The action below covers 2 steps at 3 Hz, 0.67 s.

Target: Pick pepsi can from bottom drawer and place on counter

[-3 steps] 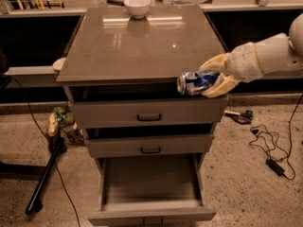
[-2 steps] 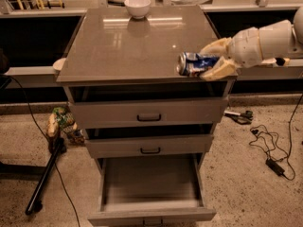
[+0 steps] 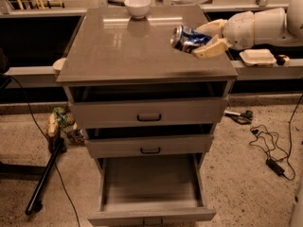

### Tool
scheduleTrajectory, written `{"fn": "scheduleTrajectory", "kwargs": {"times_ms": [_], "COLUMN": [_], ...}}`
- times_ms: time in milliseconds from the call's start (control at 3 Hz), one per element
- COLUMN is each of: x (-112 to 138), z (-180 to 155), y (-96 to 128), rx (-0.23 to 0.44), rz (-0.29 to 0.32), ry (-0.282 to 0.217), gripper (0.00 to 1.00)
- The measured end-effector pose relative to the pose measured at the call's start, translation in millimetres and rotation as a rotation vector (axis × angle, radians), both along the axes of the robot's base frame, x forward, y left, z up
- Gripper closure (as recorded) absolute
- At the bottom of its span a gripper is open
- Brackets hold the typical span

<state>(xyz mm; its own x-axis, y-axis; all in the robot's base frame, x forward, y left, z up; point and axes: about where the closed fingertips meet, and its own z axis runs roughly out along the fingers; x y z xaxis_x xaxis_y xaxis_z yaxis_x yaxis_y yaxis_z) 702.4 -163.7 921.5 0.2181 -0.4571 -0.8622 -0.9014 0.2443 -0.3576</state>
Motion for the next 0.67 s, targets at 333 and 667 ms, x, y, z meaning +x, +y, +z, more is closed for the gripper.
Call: {"fn": "scheduleTrajectory", "kwargs": {"times_ms": [333, 667], "x": [21.0, 39.2], "z": [2.0, -6.2], "y": [2.4, 11.4], "rx": [0.041, 0.07], "rz": [-0.059, -0.083], "ry": [0.031, 0.076], "gripper": [1.0, 1.0]}}
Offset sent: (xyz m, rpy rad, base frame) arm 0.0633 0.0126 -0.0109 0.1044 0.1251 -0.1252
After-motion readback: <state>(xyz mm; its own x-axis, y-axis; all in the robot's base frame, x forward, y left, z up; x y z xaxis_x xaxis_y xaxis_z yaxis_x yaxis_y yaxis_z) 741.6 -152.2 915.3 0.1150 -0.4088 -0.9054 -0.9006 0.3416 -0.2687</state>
